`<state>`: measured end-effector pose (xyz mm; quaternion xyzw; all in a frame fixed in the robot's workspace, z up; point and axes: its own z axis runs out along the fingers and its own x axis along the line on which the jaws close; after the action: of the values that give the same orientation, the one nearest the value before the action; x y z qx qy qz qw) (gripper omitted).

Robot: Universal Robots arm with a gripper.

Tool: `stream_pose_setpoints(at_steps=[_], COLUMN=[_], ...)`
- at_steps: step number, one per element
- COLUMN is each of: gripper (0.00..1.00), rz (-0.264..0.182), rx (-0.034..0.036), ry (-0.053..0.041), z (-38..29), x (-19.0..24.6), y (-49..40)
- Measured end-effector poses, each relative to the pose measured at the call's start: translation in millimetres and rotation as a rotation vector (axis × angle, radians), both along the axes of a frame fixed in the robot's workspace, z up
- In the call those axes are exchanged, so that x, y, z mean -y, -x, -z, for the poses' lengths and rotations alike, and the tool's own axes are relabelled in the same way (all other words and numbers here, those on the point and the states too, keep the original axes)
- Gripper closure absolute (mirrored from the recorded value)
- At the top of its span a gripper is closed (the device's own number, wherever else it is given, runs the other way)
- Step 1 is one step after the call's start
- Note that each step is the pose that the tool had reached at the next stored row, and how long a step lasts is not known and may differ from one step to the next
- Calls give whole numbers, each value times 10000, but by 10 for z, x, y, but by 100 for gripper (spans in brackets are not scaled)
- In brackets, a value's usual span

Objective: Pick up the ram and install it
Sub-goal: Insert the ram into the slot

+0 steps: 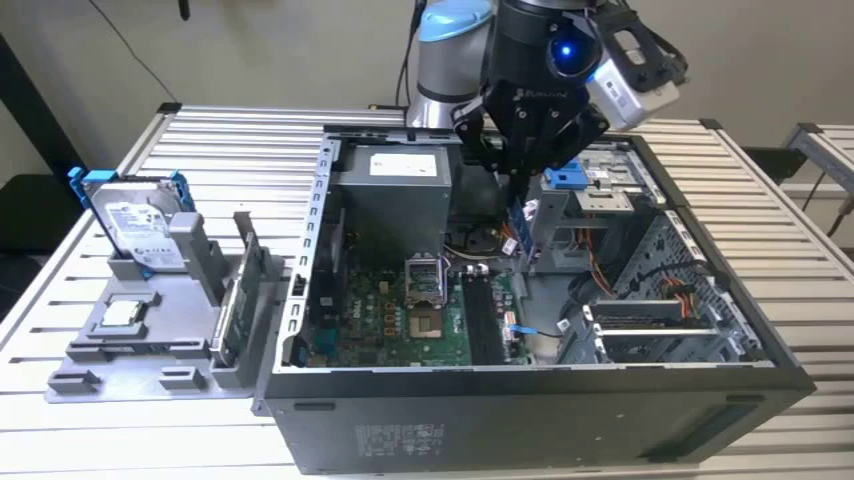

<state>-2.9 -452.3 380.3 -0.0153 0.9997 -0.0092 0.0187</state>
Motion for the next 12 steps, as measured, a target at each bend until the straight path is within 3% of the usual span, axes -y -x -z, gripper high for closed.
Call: stream_pose_setpoints(at_steps=[5,12], gripper=[86,86], rz=[56,190], rx=[13,36], ry=[-2,30], z=[10,89], x=[0,0], y=[0,-3])
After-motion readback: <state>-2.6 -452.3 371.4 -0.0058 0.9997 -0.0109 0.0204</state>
